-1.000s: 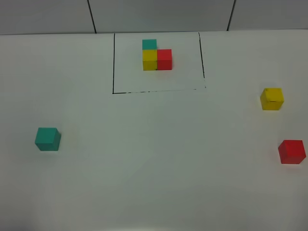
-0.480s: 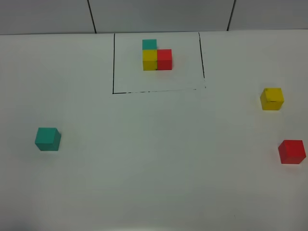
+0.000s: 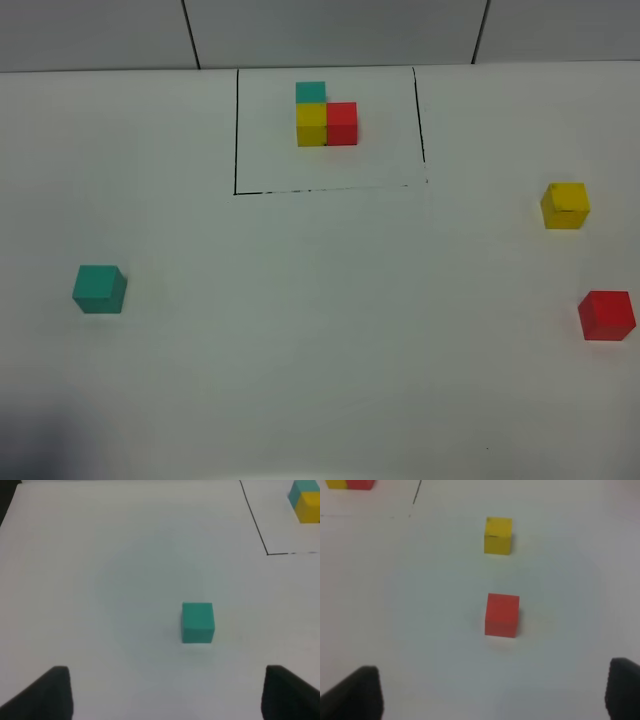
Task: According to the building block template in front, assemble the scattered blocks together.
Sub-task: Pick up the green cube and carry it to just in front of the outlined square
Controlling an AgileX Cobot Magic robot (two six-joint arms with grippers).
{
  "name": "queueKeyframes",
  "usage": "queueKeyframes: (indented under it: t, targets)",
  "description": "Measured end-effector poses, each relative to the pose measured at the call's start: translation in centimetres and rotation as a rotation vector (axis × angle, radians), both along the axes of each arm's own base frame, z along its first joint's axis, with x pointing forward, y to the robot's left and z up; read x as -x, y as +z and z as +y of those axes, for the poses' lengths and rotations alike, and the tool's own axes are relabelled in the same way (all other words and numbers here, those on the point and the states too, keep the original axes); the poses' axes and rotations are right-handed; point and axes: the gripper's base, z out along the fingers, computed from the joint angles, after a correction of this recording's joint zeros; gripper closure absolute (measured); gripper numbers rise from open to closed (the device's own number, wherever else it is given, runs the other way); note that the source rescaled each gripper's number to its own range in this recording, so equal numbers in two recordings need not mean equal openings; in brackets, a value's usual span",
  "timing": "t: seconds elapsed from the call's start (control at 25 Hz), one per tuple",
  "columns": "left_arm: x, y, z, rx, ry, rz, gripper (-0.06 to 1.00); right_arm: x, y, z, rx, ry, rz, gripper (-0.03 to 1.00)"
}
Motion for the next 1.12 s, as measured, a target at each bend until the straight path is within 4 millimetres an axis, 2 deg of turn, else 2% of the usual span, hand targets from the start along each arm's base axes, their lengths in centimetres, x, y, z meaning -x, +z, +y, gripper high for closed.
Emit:
queueKeyframes:
  t: [0.32,0.76,0.88,1.12]
  targets:
    - [-7.1,-1.0,-0.5,0.027,-0.075,0.083,0.10,0.0,0.0,0.0,0.000,0.000,0.000,0.08]
    - [-16.2,-2.8,-0.7,0.088,-0.113,0.306,0.11,0.0,0.0,0.0,0.000,0.000,0.000,0.08]
    - [-18.1,-3.9,-1.1,0.094,-0.133,0.381,0.11,0.0,0.0,0.0,0.000,0.000,0.000,0.08]
    - [-20.8,-7.3,-3.8,0.070,-0.238,0.549,0.12,0.0,0.0,0.0,0.000,0.000,0.000,0.08]
